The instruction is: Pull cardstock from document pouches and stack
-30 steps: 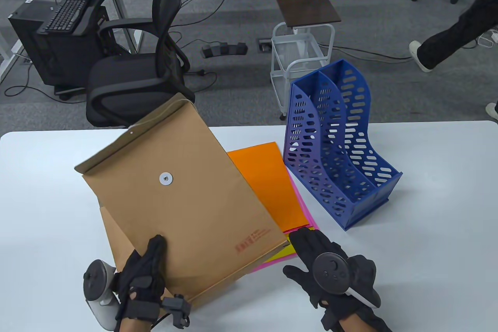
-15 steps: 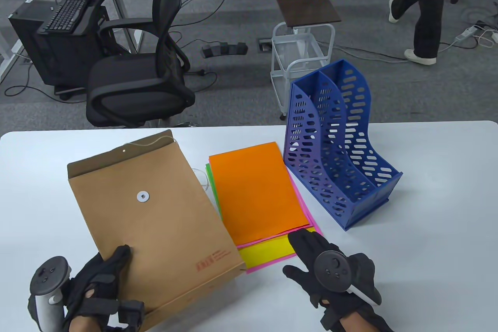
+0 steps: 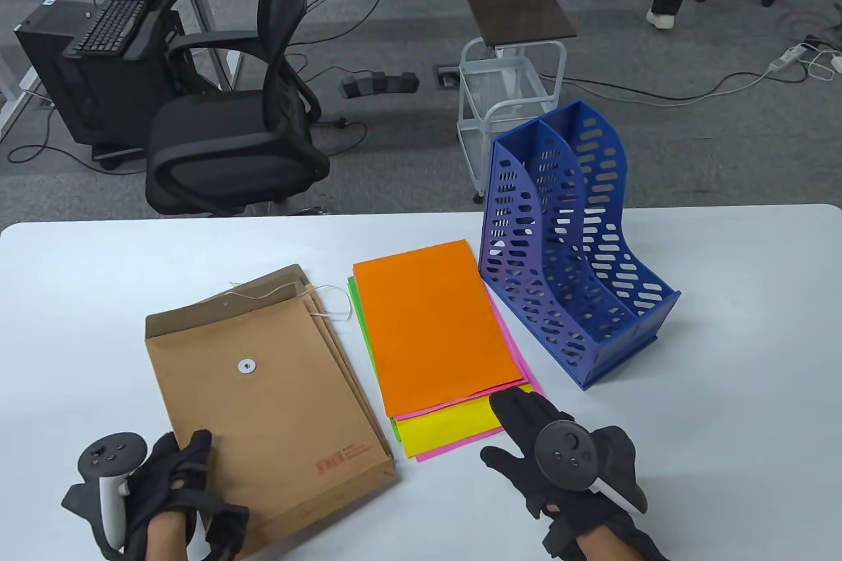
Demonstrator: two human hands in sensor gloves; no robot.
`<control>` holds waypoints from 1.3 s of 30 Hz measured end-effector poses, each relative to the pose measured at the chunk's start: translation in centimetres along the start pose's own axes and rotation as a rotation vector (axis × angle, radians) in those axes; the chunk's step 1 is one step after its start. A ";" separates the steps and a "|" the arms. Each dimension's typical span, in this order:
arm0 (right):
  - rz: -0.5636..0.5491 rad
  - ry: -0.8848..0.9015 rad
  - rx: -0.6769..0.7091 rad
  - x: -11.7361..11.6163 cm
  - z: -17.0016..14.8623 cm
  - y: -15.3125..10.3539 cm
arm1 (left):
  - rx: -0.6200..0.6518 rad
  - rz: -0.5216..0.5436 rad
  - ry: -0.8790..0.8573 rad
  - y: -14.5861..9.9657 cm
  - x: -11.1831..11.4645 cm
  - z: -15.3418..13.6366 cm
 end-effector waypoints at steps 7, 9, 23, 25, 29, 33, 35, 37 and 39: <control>-0.018 -0.001 0.003 0.1 0.1 0.0 | 0.333 0.072 -0.097 -3.7 -2.1 5.2; -0.024 -0.004 0.010 0.1 0.1 0.0 | 0.523 0.092 -0.086 -6.2 -1.8 7.8; -0.081 -0.081 0.086 -0.6 1.2 -0.2 | 1.093 0.317 0.348 -12.2 11.9 11.1; -0.069 -0.091 0.088 -0.8 1.3 -0.1 | 1.108 0.307 0.330 -11.7 12.3 10.5; -0.075 -0.095 0.087 -1.0 1.4 -0.1 | 1.086 0.260 0.257 -11.5 11.7 9.9; -0.076 -0.086 0.078 -0.9 1.3 -0.1 | 1.106 0.268 0.236 -11.8 11.3 9.8; -0.085 -0.090 0.086 -0.8 1.4 -0.1 | 1.097 0.286 0.256 -11.8 11.1 9.8; -0.098 -0.080 0.086 -0.8 1.5 -0.1 | 1.053 0.279 0.194 -11.7 10.8 9.6; -0.101 -0.069 0.083 -1.0 1.5 0.0 | 1.059 0.268 0.183 -11.5 10.4 9.7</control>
Point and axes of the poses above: the tracker on the back of each hand, its own z axis roughly to the thumb side, its own y axis roughly from the wrist to the fingertips, x = y × z, the point moved 1 cm from there along y, roughly from the wrist to the fingertips, and after that the axes turned 9 degrees about -z, right-handed, at the moved point
